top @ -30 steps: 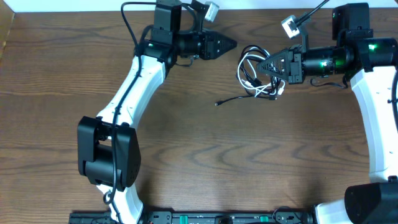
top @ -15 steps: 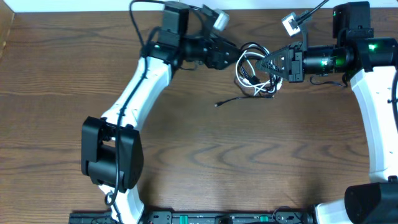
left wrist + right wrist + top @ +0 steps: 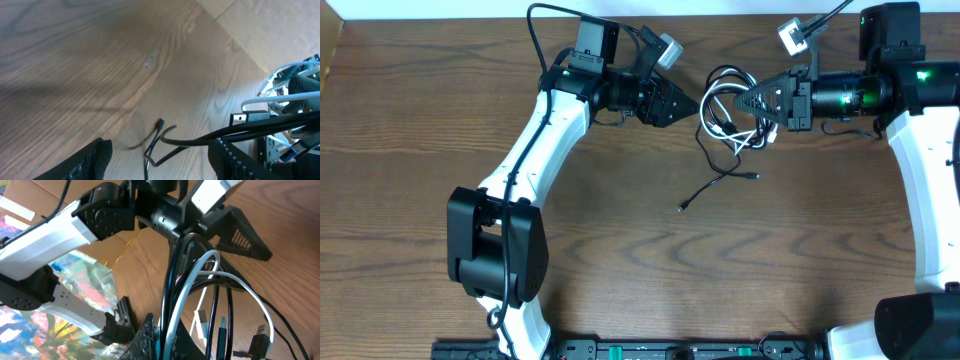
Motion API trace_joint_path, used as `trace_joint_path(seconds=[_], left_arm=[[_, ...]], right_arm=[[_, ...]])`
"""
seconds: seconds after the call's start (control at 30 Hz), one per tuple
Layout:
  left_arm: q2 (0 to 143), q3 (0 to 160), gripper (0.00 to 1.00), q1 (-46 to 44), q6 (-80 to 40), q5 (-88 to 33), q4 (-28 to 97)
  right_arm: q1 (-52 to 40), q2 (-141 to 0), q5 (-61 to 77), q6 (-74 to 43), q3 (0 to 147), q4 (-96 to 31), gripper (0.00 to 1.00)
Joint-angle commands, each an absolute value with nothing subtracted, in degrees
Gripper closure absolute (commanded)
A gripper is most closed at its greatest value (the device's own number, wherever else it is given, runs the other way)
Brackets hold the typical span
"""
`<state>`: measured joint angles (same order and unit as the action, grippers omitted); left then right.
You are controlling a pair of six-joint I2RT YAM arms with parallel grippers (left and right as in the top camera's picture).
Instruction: Untangle cables
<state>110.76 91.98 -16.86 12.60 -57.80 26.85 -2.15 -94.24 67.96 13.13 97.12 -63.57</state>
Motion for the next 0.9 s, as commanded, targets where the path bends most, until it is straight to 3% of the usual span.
trace_joint_path(seconds=[0.0,0.47,0.6,0.73,0.87], left_arm=[[111.2,92.8,0.33,-17.7,15.9,-62.0,26.0],[111.2,92.8,0.33,-18.9,15.8,-77.5,17.5],[111.2,92.8,0.33,-20.8,15.8,-76.4,13.7],[111.2,92.8,0.33,-23.4,15.0,-67.5,10.9],[111.2,92.8,0.64,-24.7,10.1,-60.6,6.9]], right_arm=[[-2.0,-93.1,72.2,14.2,98.1,-63.0,0.99],[-1.9,-93.1,72.9,14.2,98.1,-62.1,0.99],[-1.9,-93.1,75.5,14.2,98.1,-61.8,0.99],[-2.0,-93.1,75.8,14.2,98.1,-61.8,0.99],[-2.0,-93.1,75.8,14.2,98.1,-62.3,0.99]])
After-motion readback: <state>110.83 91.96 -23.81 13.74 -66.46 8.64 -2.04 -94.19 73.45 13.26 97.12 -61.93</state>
